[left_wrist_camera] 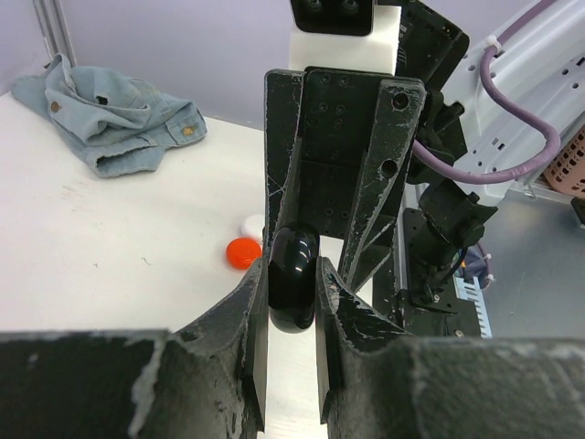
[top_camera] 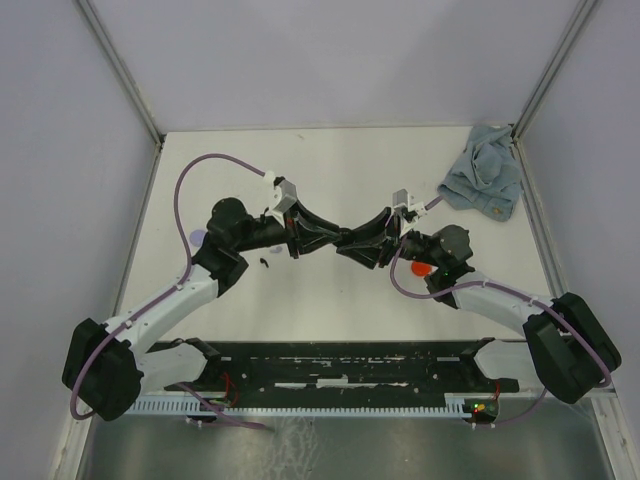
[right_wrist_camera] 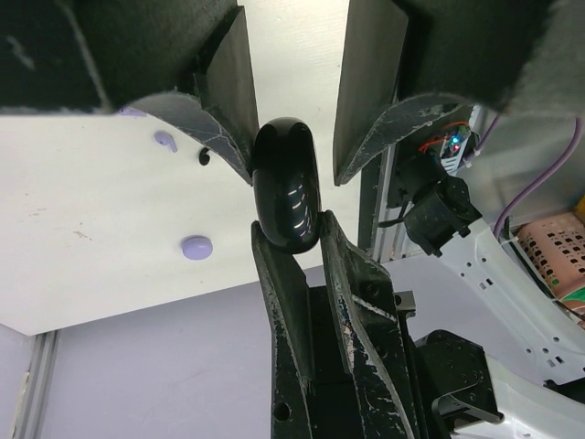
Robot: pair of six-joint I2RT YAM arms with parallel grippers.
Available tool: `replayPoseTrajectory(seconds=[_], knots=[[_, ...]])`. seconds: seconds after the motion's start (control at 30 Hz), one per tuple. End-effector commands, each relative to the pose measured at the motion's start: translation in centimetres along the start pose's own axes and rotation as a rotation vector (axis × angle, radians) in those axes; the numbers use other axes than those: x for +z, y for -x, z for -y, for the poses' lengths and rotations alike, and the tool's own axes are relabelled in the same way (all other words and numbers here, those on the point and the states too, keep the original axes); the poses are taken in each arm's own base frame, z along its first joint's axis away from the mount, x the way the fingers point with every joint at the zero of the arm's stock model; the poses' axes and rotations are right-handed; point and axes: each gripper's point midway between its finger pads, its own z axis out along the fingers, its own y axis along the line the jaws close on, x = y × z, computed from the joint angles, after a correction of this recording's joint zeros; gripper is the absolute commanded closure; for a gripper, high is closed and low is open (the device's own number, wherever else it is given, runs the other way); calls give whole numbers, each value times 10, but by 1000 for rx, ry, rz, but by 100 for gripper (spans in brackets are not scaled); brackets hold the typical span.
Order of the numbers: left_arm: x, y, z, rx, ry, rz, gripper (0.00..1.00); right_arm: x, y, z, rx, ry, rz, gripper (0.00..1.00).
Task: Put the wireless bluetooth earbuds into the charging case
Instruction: Adjust the charging case, then open the charging case.
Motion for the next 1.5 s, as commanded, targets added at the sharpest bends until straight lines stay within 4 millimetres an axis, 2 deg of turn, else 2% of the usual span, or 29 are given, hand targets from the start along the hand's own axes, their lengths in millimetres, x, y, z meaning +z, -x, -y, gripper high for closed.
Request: replayPoseTrajectory(seconds=[0.0,0.13,0.3,0.4,0.5,0.6,0.73,0.87,1.0,1.47], knots=[[-1,20,6,39,-11,59,86,1,11,-9,-49,46,40,56],[1,18,7,29,-20,57,85,1,12,-11,-48,54,45,61],[-1,20,7,35,-14,63,83,2,11,-11,-48,57,41,73],[-1,18,5,34,-3,51,72,2,11,-12,-50,65,40,86],[0,14,2,31,3,25,57,2,12,-13,-54,65,41,91],[1,11,2,26,-6,4,46,1,12,-13,-57,63,42,92],[4,4,1,8,-20,-19,40,1,13,-12,-59,59,40,93],[5,1,-4,-13,-6,-33,39,0,12,-13,-66,59,34,93],[3,7,-14,-13,66,-19,39,0,11,-14,-69,63,27,93],[-4,22,-27,-69,136,22,38,1,2,-12,-69,78,1,93]])
